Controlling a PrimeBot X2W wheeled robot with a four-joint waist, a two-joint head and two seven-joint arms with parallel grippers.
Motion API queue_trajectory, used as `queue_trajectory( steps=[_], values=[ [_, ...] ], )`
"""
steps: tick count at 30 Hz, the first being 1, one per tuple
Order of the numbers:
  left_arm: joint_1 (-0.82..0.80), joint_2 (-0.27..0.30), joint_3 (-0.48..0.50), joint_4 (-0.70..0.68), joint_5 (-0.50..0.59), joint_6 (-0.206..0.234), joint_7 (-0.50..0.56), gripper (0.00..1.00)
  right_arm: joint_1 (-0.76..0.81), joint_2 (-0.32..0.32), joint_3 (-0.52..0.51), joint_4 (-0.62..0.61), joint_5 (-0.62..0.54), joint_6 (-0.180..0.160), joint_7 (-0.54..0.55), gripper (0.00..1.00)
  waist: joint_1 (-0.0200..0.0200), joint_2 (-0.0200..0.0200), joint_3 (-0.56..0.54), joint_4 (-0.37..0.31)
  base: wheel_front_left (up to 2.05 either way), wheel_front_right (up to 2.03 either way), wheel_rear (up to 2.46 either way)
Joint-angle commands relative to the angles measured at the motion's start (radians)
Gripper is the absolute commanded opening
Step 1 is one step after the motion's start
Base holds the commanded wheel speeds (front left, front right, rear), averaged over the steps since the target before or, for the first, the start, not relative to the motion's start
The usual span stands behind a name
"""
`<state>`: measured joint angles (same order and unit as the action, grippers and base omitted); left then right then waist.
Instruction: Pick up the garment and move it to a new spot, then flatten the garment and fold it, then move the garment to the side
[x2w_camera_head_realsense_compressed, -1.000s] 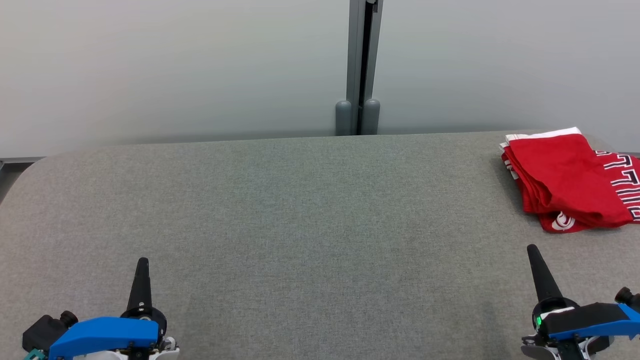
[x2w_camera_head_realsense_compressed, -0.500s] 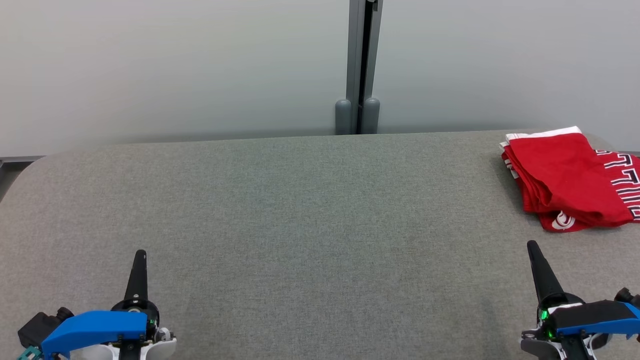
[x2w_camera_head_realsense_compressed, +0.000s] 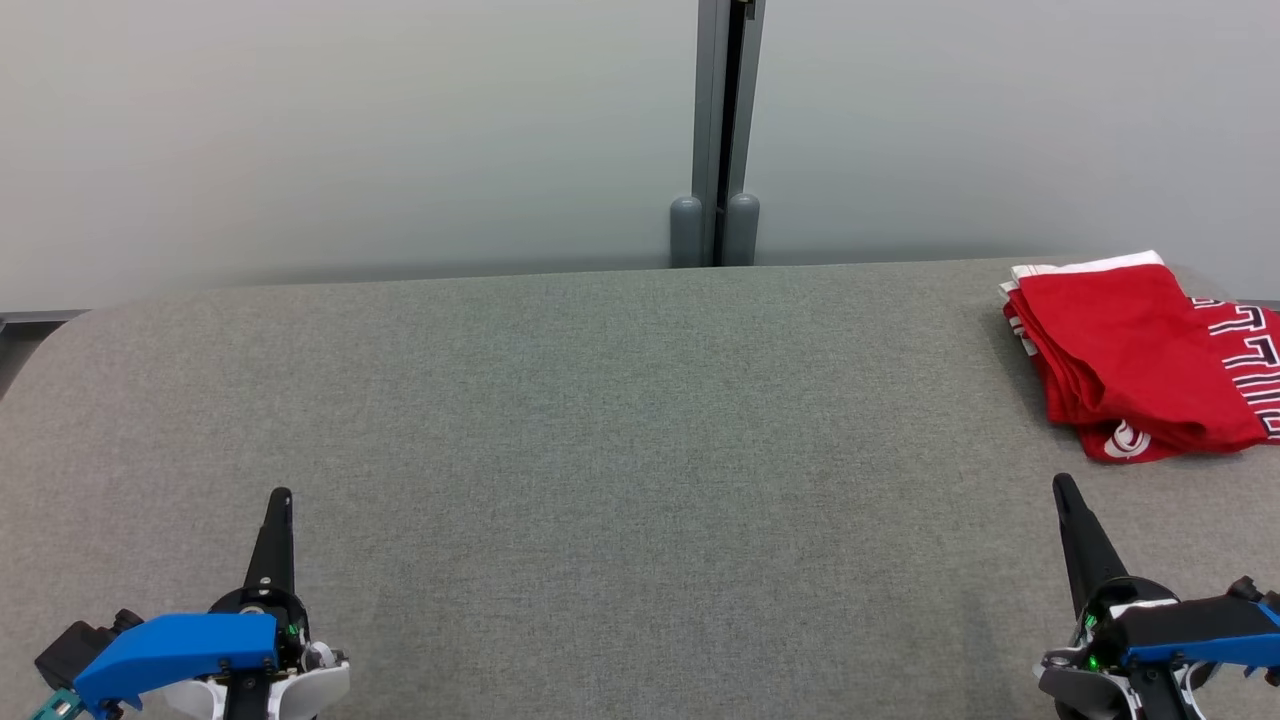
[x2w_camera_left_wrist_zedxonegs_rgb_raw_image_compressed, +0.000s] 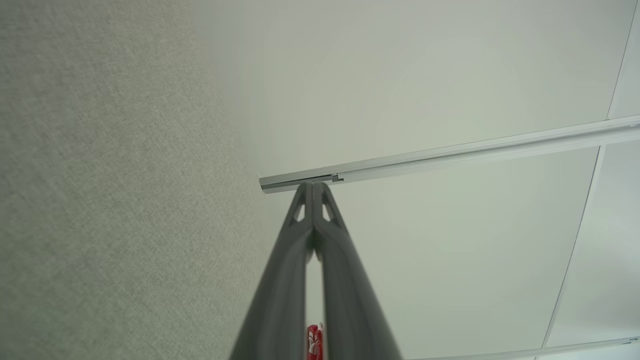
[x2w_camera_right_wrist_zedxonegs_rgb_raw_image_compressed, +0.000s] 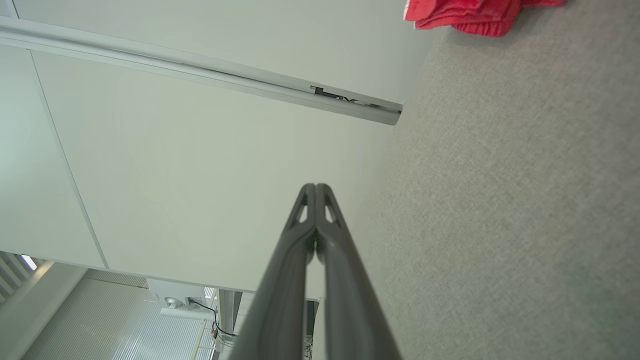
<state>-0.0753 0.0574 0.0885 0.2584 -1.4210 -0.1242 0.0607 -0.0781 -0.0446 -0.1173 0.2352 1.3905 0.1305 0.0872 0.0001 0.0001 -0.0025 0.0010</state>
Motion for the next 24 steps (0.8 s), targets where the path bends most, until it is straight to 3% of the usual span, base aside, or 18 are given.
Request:
queue_trajectory(
  steps=[1,24],
  values=[
    [-0.019,0.000,0.008,-0.008,-0.022,-0.009,0.009,0.00,-0.021,-0.008,0.001,-0.002,0.026,0.000,0.006,0.00,-0.0001,-0.0001,0.000,0.000,0.00,0.00,0.00],
    [-0.038,-0.008,0.026,-0.015,-0.181,-0.010,0.053,0.00,-0.036,-0.009,0.003,0.010,0.210,0.000,0.027,0.00,-0.0001,-0.0001,0.005,-0.001,0.00,0.00,0.00]
  ],
)
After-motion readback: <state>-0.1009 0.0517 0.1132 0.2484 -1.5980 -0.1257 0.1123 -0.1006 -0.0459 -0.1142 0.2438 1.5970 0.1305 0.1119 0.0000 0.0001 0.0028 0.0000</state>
